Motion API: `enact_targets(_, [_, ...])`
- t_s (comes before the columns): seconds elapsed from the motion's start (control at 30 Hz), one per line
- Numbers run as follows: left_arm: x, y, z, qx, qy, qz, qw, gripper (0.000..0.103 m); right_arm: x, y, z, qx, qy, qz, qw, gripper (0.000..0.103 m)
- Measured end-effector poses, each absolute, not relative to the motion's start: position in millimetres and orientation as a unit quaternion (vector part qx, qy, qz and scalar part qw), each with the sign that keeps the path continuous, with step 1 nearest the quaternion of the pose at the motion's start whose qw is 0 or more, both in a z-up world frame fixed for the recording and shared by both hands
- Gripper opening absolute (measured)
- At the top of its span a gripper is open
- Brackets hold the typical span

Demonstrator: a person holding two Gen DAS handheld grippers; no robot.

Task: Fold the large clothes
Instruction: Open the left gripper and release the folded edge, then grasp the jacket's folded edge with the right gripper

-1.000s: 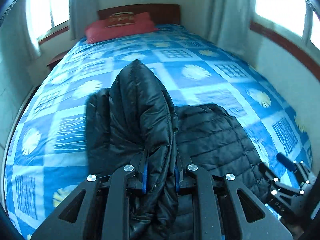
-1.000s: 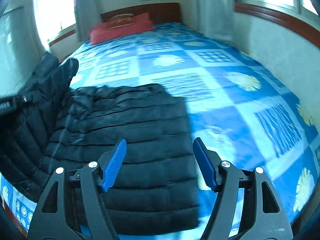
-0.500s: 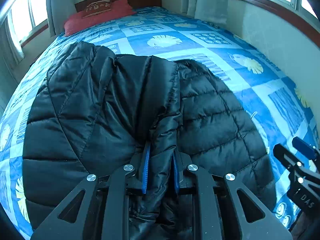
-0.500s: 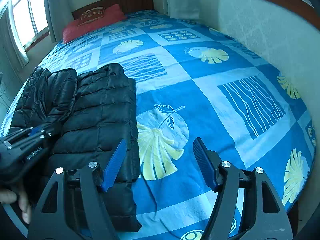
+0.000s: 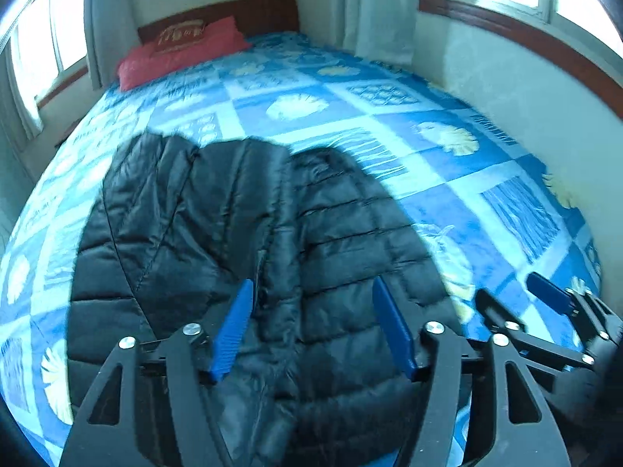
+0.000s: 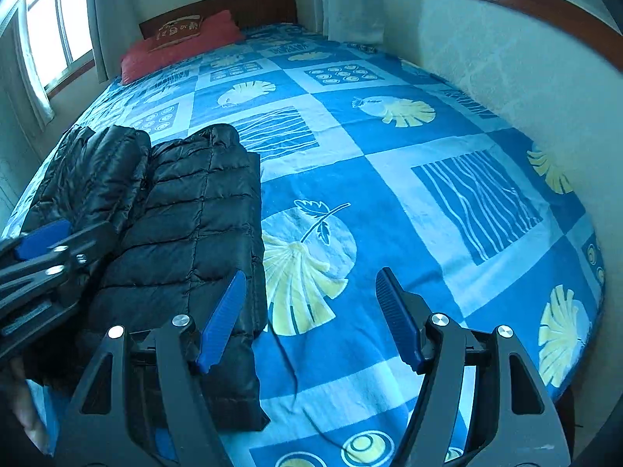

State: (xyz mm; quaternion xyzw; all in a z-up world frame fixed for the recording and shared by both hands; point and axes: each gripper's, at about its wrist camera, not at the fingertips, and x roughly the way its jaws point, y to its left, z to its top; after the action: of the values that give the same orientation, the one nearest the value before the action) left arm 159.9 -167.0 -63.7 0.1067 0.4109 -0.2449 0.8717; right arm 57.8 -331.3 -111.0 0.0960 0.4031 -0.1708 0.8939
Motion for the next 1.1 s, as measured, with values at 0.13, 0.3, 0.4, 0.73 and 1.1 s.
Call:
enact_targets(0.13, [141.5, -159.7, -39.0, 0.107, 0.392, -0.271, 0.873, 0.064, 52.6, -325.6, -101.5, 0.092, 0.395, -0.171, 0.898, 0.069])
enact_targets(0.3, [131.2, -115.3, -10.3, 0.115, 0.34, -0.241, 0.902, 0.064, 55.6, -303.0, -88.0, 0.077, 0.385, -0.154, 0.907, 0.069])
enact_targets(0.4, [141.5, -69.8, -1.4, 0.094, 0.329, -0.203, 0.917, 0.071, 62.7, -285.4, -78.1, 0.072, 0.379, -0.132, 0.913, 0.07])
enact_targets(0.73, [197.9, 53.4, -68.7, 0.008, 0.39, -0.085, 0.917, 0.073, 117.0, -215.5, -57.5, 0.069, 0.369, -0.053, 0.925, 0.081])
enact_targets(1.1, [200.5, 50.0, -110.0, -0.011, 0.408, -0.103, 0.907, 0.073, 175.0, -189.4, -121.2, 0.135, 0.467, -0.002, 0.874, 0.071])
